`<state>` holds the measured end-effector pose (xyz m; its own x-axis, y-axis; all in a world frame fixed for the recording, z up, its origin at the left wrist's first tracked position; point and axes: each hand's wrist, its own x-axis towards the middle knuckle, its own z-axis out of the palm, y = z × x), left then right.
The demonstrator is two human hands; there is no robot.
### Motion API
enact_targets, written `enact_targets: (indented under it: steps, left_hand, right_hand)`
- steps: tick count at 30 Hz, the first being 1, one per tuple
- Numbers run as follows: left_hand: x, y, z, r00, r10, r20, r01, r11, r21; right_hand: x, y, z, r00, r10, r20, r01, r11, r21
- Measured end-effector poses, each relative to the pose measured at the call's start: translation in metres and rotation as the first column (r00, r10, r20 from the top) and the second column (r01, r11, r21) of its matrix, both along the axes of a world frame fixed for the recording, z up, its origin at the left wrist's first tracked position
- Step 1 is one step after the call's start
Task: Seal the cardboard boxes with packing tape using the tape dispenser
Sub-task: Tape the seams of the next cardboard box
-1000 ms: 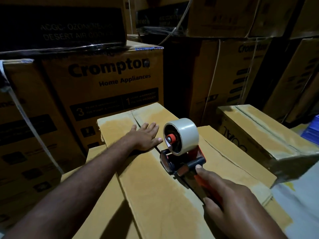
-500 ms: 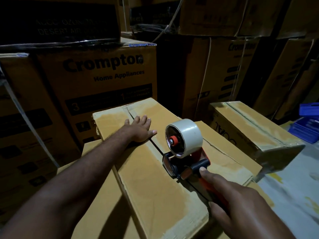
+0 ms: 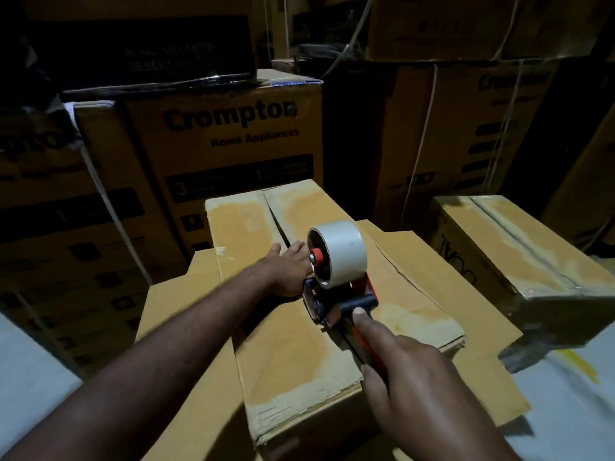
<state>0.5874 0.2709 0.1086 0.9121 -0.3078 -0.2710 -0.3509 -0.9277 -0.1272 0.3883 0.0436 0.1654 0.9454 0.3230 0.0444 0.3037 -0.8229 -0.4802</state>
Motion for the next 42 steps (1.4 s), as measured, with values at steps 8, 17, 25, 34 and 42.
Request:
enact_targets:
  steps: [8, 17, 25, 34, 42]
  left_hand:
    - [0.002, 0.000, -0.002, 0.999, 0.030, 0.014, -0.030, 0.999, -0.026]
    - [-0.003, 0.000, 0.000, 0.997, 0.071, 0.019, -0.070, 0.997, -0.035]
    - [-0.095, -0.037, 0.025, 0.994, 0.102, -0.035, -0.107, 0.912, -0.395]
    - [-0.181, -0.034, 0.035, 0.968, 0.135, -0.210, -0.223, 0.844, -0.488]
    - [-0.188, -0.053, 0.010, 0.977, 0.202, 0.061, -0.178, 0.944, -0.276]
  right_hand:
    - [-0.030, -0.029, 0.002, 0.999, 0.022, -0.046, -0.021, 1.000, 0.023]
    - [-0.061, -0.045, 0.010, 0.993, 0.039, -0.109, -0.046, 0.997, -0.056]
    - [-0.063, -0.049, 0.007, 0.999, 0.017, -0.038, -0.018, 1.000, -0.019]
    - [-0.066, -0.054, 0.004, 1.000, 0.026, 0.011, -0.026, 0.999, 0.026]
    - [-0.066, -0.053, -0.004, 0.993, 0.028, 0.113, -0.032, 0.999, 0.036]
